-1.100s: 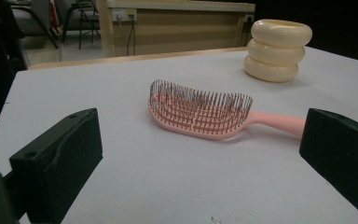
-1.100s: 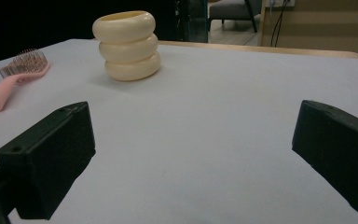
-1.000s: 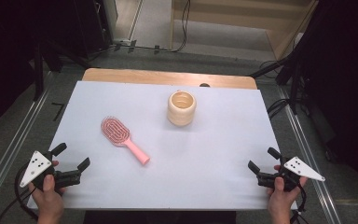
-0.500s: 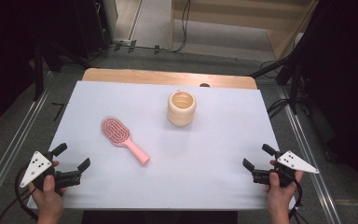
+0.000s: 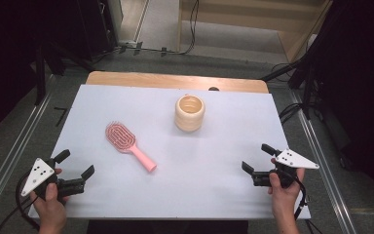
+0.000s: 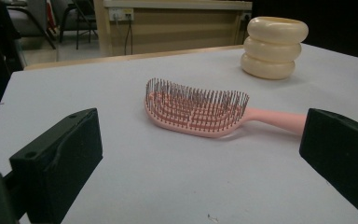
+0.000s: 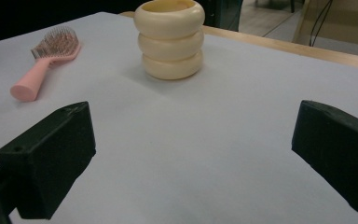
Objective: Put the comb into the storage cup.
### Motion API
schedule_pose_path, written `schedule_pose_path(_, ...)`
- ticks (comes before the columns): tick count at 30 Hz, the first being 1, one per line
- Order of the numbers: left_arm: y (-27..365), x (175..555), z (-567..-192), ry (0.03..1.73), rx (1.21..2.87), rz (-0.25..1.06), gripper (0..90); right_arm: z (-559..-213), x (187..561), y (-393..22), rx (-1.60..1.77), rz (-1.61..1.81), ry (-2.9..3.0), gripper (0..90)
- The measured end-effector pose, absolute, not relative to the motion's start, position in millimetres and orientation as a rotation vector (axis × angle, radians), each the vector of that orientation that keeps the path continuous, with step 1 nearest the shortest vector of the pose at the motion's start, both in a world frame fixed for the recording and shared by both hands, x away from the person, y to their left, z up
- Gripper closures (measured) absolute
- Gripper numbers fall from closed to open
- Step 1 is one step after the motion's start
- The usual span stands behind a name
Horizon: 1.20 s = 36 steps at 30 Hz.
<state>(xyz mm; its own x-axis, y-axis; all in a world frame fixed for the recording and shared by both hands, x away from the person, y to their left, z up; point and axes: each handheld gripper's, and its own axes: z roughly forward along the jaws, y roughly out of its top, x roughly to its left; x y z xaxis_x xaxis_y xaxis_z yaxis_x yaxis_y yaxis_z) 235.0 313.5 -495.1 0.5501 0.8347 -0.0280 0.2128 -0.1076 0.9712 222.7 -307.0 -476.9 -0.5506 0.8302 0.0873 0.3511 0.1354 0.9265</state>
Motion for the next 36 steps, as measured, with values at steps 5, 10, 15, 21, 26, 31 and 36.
schedule_pose_path(5,313.5,234.4,-494.9,0.898,1.629,0.678,0.0,-469.7,228.8,-295.2,1.106,1.407,1.998,0.0)
schedule_pose_path(10,313.4,234.5,-494.9,0.898,1.629,0.679,0.0,-463.2,234.1,-286.9,1.071,1.419,2.04,0.0)
schedule_pose_path(15,313.3,234.7,-495.0,0.899,1.631,0.678,0.0,-455.8,239.1,-273.7,1.047,1.395,2.068,0.0)
schedule_pose_path(21,312.9,234.9,-495.1,0.897,1.631,0.678,0.0,-443.8,247.8,-251.8,1.014,1.403,2.115,0.0)
schedule_pose_path(26,312.4,234.7,-495.1,0.891,1.637,0.676,0.0,-436.4,253.0,-238.7,0.988,1.397,2.138,0.0)
schedule_pose_path(31,312.5,234.5,-495.1,0.888,1.64,0.675,0.0,-428.5,260.1,-225.2,0.966,1.388,2.166,0.0)
schedule_pose_path(36,312.5,234.7,-495.1,0.886,1.64,0.673,0.0,-423.0,265.9,-212.2,0.951,1.384,2.189,0.0)
